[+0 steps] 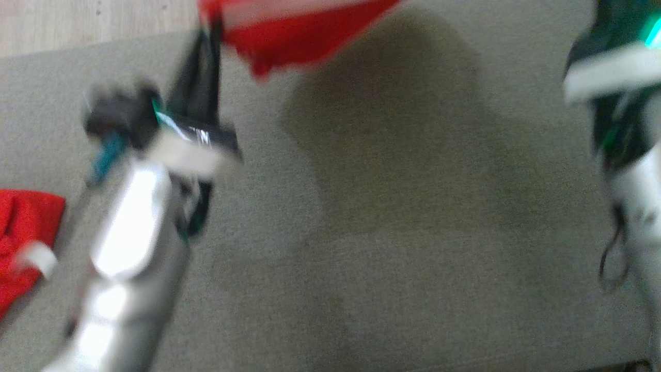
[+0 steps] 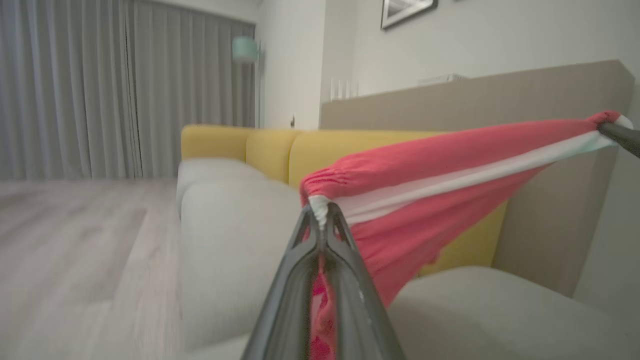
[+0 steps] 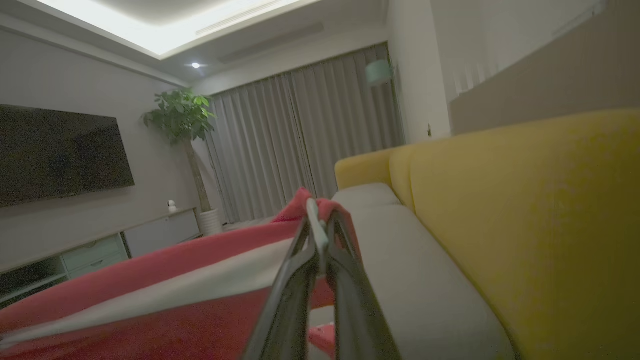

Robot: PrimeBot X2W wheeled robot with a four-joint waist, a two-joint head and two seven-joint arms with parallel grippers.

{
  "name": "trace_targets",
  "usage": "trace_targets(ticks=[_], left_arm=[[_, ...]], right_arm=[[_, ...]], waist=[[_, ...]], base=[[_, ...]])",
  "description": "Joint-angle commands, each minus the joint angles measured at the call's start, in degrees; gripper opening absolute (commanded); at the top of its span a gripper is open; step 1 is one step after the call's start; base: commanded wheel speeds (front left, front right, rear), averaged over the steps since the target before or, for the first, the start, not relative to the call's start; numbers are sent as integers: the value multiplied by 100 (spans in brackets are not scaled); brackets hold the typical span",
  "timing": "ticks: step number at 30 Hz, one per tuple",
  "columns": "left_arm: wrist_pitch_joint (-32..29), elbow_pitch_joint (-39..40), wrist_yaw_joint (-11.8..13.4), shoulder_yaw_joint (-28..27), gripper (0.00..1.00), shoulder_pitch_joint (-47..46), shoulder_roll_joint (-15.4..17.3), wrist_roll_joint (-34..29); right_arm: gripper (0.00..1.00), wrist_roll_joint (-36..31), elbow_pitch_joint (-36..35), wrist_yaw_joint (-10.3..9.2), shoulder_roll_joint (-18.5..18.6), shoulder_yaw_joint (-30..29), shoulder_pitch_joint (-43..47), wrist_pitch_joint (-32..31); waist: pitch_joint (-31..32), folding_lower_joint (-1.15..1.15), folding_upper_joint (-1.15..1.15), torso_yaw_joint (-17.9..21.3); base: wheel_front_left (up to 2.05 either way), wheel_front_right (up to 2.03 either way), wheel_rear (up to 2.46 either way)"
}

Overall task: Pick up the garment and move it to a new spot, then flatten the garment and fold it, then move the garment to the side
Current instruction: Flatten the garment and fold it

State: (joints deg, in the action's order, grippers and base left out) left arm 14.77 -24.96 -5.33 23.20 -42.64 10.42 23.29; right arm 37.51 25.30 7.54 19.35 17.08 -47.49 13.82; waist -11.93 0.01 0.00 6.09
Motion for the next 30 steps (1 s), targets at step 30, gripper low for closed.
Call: trace_targets(ticks=[30], left_arm=[[22, 819, -214, -597, 0, 3540, -748, 136]], right_arm=[[0, 796, -891, -5, 16, -347, 3649, -49]], waist=[[265, -1, 0, -214]], base=[[0, 0, 0]])
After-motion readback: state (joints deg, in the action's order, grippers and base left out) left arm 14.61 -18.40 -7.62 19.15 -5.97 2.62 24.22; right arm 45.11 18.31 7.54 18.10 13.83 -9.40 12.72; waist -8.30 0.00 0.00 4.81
